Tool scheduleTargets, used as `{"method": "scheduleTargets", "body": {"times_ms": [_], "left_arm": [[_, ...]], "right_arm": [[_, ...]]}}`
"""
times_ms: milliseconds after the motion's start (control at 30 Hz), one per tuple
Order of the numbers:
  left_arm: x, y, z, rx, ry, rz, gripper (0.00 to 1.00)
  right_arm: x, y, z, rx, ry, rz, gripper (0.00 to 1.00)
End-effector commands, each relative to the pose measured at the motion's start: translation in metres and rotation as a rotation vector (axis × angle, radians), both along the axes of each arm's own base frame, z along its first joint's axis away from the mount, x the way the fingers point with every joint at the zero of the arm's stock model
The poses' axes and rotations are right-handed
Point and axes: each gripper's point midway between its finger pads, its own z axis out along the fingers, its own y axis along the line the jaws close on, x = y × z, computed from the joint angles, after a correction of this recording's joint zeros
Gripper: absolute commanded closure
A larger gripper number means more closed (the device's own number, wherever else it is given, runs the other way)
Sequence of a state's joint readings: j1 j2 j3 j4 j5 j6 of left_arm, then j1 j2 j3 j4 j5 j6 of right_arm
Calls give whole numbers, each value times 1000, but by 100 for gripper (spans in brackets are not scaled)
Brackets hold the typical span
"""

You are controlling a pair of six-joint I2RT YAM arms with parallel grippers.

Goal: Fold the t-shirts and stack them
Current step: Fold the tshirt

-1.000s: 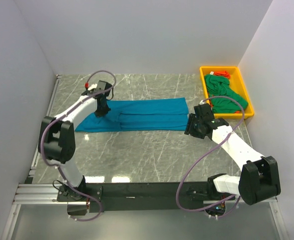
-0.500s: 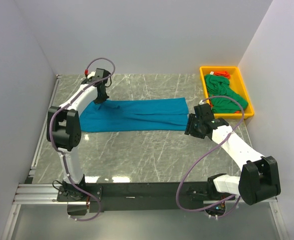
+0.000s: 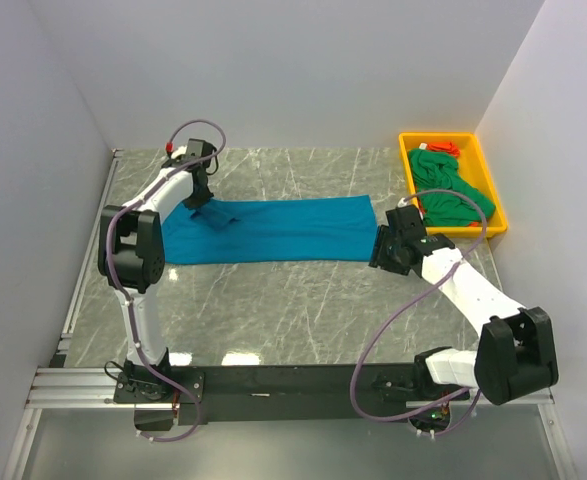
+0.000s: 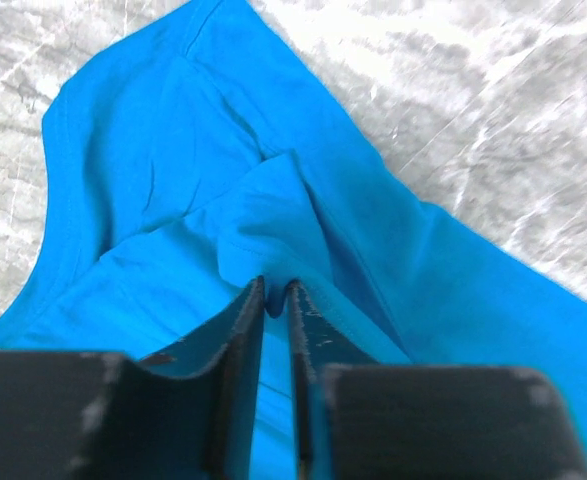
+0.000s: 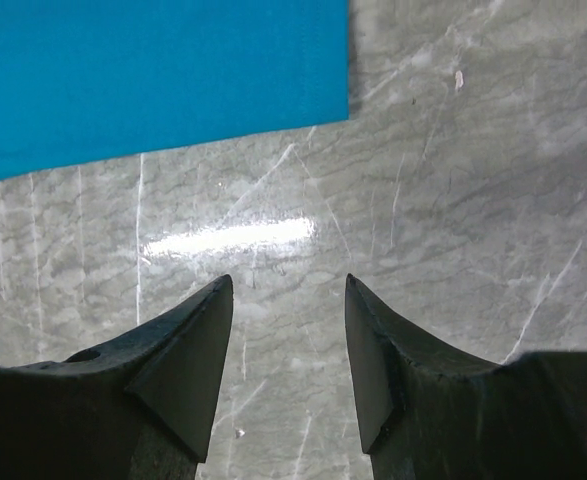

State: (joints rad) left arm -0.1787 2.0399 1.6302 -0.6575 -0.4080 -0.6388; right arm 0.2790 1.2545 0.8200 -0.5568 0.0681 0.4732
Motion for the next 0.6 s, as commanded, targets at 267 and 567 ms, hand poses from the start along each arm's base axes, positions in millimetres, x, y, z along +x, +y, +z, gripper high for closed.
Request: {"method": "scheduleTargets", "body": {"times_ms": [267, 567], "left_arm": [[-27, 49, 56, -53, -130, 145, 27], [-113, 85, 48, -127, -114, 289, 11]], "right_arm": [[46, -4, 19, -16, -94, -42, 45], [47, -4, -5, 181, -31, -130, 44]]}}
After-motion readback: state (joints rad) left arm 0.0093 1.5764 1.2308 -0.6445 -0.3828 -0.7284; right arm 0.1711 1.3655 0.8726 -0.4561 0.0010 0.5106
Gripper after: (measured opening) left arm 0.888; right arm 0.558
